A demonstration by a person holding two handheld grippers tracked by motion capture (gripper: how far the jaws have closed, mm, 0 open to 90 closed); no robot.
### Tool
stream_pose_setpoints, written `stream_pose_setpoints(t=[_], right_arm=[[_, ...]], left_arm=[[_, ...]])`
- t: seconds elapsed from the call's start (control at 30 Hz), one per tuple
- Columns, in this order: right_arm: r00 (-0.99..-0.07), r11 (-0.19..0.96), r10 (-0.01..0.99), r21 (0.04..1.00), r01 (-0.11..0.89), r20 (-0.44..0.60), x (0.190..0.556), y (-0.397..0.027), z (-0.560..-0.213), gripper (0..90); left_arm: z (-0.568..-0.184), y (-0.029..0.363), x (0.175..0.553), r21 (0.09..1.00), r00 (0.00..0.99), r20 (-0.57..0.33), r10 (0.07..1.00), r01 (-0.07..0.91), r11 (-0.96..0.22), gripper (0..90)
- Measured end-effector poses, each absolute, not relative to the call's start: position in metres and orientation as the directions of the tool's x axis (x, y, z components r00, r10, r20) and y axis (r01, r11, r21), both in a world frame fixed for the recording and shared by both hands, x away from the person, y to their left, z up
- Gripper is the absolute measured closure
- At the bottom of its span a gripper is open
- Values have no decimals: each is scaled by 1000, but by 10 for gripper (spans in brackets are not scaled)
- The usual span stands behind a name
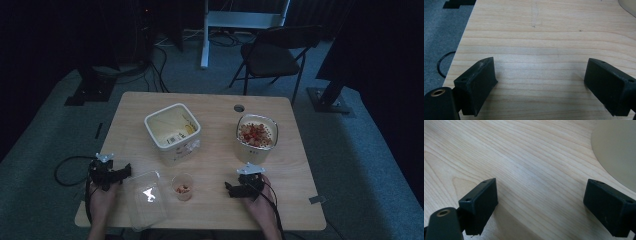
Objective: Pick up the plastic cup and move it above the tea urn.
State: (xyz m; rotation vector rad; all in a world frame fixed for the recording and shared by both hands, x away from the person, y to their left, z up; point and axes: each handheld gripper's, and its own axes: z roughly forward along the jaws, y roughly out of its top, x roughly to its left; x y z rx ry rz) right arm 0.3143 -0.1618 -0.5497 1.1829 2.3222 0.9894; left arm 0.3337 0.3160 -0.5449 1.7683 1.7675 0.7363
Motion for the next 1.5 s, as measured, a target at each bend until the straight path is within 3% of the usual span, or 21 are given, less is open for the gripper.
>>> stream_pose_setpoints(t=[0.3, 0.5, 0.8, 0.97, 1.3, 1.5], right_arm=[[-596, 411, 803, 721, 558, 5, 313, -165, -550, 122], [-587, 403, 810, 724, 561, 4, 312, -167, -550, 137], [-585, 402, 811, 724, 561, 3, 311, -168, -550, 137], [-585, 402, 811, 724, 561, 3, 311, -168, -550, 137], [-583, 401, 812, 724, 562, 3, 311, -168, -550, 137], [-582, 400, 813, 724, 562, 3, 311, -168, -550, 137]], left_arm=[[-543, 323, 331, 687, 61, 12, 998, 725, -53, 115], [-540, 322, 329, 693, 133, 9, 991, 714, -102, 290], [-540, 327, 327, 703, 180, 7, 984, 699, -132, 366], [-533, 333, 326, 675, 223, -35, 974, 724, -141, 542], [-499, 333, 310, 739, 306, -65, 950, 655, -160, 545], [-478, 318, 301, 770, 431, -71, 900, 597, -226, 541]])
